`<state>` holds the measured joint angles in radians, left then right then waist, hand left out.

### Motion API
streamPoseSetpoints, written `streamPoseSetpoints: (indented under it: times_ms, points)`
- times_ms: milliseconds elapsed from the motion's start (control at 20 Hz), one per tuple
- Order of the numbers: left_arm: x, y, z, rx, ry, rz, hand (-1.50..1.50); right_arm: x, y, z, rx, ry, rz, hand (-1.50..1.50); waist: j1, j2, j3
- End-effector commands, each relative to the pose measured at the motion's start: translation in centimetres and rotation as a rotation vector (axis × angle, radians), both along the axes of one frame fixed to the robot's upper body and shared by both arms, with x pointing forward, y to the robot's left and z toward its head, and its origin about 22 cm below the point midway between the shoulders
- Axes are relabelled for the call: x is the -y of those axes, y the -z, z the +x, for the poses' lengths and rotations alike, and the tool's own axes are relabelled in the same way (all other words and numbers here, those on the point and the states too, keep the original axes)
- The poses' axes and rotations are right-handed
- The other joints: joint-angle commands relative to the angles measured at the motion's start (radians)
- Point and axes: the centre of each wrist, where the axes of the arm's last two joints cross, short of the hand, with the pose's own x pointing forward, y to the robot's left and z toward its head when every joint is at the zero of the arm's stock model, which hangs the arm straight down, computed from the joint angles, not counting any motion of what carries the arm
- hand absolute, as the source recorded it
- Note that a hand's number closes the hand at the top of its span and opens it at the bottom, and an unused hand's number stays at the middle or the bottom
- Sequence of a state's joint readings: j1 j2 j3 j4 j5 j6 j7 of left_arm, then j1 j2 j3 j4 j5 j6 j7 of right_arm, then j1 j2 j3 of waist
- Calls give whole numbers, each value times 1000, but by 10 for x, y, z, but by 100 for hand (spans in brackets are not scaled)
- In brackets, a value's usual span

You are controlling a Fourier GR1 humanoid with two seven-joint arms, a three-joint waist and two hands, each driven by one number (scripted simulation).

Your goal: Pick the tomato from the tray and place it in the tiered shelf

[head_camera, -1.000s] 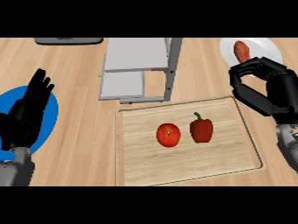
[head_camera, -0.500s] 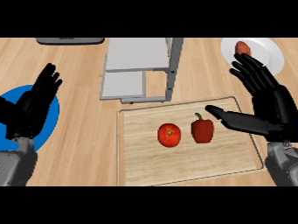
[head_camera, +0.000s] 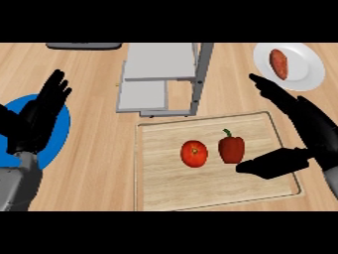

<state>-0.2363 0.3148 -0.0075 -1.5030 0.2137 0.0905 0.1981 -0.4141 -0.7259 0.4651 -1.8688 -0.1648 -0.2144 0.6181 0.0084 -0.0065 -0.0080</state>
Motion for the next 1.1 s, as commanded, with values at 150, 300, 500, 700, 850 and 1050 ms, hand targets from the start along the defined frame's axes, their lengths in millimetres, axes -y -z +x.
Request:
streamPoseSetpoints:
  times_ms: [150, 300, 500, 700, 850, 1050]
  points:
    - [11, -4, 6, 9, 10, 0, 0, -35, -31, -11, -61, 17, -545, -150, 13, -2, 0]
    - [22, 7, 3, -9, 32, -18, 0, -79, -36, 3, -108, 34, -568, -150, 22, 6, 4]
    - [2, -7, 13, -8, 14, -10, 0, -138, -20, -9, -134, 20, -590, -150, 13, 4, 5]
    - [-2, -2, 5, 14, 23, 6, 0, -150, 0, -4, -206, 23, -694, -150, 5, 1, 5]
    - [15, 6, 7, 9, 0, -5, 0, -158, 1, 12, -251, 26, -775, -150, 3, 4, 5]
    - [-8, 0, 5, 4, -7, -1, 0, -157, 7, 16, -284, 29, -816, -150, -2, 2, 6]
